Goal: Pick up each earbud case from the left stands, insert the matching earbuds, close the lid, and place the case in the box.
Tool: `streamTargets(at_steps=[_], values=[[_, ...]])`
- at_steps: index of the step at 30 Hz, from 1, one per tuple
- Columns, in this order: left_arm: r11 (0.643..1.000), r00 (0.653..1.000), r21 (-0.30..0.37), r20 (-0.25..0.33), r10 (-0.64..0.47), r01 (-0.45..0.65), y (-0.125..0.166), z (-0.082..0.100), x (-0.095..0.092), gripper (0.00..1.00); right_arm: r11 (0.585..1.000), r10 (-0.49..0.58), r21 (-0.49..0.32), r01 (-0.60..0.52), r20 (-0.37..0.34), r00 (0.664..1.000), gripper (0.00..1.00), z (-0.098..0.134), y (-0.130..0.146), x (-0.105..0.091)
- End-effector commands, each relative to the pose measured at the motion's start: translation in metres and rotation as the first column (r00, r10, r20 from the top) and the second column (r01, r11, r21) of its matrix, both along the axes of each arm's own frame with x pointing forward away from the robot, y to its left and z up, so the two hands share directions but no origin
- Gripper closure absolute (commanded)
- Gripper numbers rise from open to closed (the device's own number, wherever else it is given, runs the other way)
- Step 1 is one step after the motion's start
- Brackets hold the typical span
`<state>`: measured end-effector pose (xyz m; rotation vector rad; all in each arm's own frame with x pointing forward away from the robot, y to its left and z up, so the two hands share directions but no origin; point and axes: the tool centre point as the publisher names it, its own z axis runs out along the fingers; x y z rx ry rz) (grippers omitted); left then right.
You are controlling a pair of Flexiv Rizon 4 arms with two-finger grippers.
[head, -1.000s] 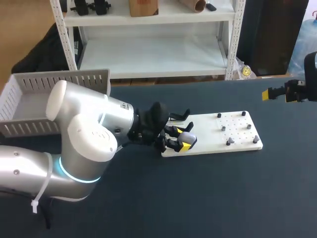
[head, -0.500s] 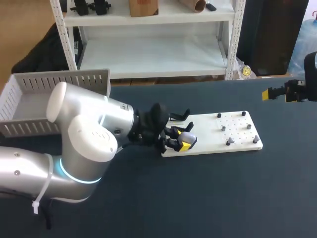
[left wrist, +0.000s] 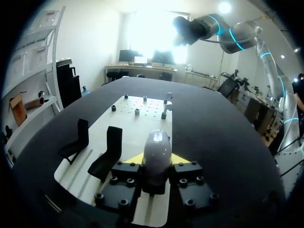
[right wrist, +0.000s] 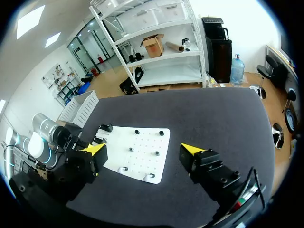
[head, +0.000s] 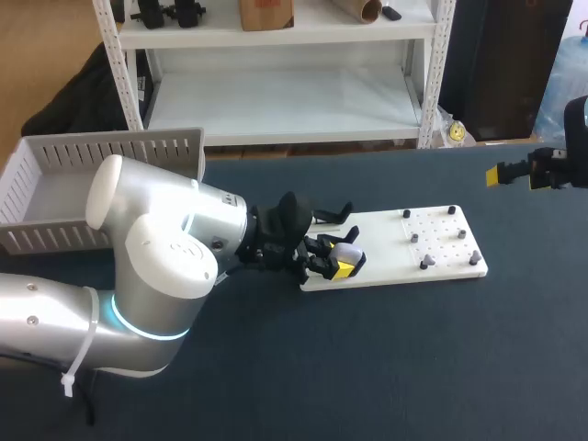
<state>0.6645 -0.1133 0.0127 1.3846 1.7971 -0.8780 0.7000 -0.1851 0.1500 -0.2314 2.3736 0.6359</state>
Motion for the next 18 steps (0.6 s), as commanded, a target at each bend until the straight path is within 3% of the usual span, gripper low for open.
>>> streamTargets(at_steps=[1,18], values=[[1.0,1.0,-0.007,0.001,-0.002,0.002,0.001,-0.003,-0.002,1.0,1.0,0.0,0.0,0.0,0.0,1.0,0.0,0.0,0.0,0.0],[1.0,0.999,-0.005,0.043,-0.023,0.023,0.006,0.023,-0.004,1.0,1.0,0.0,0.0,0.0,0.0,1.0,0.0,0.0,0.0,0.0]])
